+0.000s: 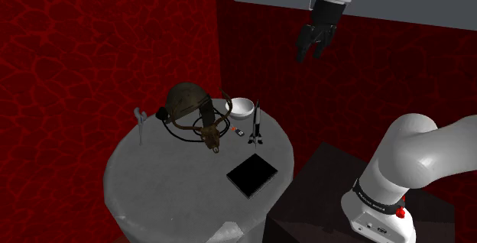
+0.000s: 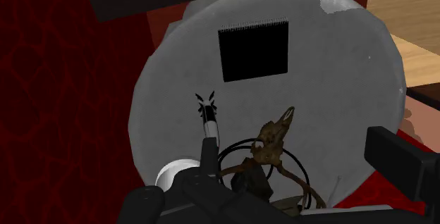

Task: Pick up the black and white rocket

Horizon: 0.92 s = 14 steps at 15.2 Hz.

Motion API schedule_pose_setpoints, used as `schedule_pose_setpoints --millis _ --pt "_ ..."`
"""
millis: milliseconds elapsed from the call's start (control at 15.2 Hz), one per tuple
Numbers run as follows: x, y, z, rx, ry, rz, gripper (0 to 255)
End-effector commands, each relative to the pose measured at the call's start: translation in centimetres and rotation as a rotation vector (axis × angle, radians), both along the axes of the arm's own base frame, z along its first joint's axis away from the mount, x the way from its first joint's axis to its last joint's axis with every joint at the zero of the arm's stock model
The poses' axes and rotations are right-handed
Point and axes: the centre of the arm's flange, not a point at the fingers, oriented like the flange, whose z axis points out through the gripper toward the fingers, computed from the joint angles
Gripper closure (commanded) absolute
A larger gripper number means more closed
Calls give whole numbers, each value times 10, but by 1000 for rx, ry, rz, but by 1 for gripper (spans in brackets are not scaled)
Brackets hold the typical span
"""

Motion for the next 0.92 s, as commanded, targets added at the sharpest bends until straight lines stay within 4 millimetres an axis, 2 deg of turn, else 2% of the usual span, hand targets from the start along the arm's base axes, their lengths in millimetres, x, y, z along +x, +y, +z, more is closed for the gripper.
schedule_pose_setpoints --millis 0,396,858 --pt "0 0 0 0 0 0 0" --pt "95 -25 -38 65 184 -46 0" --pt "192 -55 -105 140 398 -101 0"
